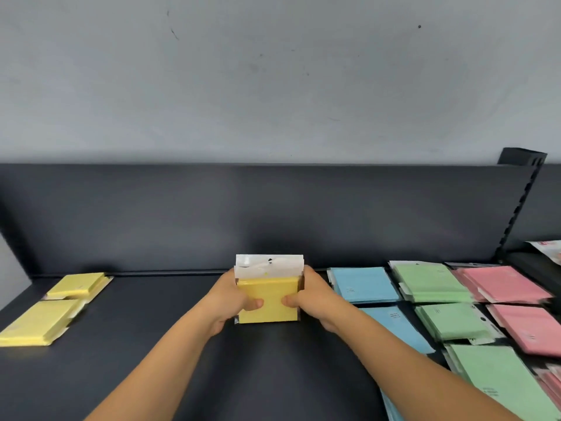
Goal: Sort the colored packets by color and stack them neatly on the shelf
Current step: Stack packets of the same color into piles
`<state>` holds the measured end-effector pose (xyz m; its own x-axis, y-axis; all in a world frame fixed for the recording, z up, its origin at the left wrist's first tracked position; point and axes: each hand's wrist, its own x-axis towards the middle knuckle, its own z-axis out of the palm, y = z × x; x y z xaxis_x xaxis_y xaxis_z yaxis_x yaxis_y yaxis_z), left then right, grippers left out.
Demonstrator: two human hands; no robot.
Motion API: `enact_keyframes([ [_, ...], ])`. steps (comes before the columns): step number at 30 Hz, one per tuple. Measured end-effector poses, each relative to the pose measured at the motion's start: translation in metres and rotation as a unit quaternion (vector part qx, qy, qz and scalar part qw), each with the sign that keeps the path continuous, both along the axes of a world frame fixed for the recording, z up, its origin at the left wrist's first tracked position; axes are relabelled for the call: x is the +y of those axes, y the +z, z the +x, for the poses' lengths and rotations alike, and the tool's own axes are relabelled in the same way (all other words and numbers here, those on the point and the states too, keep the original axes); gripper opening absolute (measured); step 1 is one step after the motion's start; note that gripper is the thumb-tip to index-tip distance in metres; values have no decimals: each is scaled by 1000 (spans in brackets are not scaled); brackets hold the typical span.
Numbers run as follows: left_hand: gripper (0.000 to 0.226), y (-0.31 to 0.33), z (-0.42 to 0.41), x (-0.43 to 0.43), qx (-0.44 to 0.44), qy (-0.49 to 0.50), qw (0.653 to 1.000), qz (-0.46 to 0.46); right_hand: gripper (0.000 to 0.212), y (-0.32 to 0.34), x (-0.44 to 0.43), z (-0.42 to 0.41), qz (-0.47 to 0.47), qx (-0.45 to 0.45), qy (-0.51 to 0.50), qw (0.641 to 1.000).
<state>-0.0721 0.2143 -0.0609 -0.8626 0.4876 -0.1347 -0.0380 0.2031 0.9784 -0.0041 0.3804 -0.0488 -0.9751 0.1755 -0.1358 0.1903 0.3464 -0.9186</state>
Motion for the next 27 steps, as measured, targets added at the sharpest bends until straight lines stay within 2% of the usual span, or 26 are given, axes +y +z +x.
enact_keyframes([
  [2,48,0,5,-21,25,21,999,18,50,-3,-19,-1,-11,46,3,999],
  [5,48,-3,9,-44,52,60,995,54,44,-8,-46,-3,18,111,-1,994],
  [8,53,-10,9,-56,50,90,994,45,45,-19,-61,-3,33,75,32,996],
  [10,66,-15,11,-62,31,94,994,45,43,-28,-64,-1,48,47,47,997],
  [13,85,-24,11,-66,-10,116,992,55,41,-31,-67,-3,19,50,44,998],
  [17,64,-29,20,-63,-25,175,984,20,35,-32,-74,-6,-2,41,41,998],
  [21,39,-20,39,-63,5,225,974,-14,31,-30,-81,-6,-9,31,53,998],
  [27,43,1,55,-110,5,214,976,-29,25,-16,-115,0,-87,20,86,992],
])
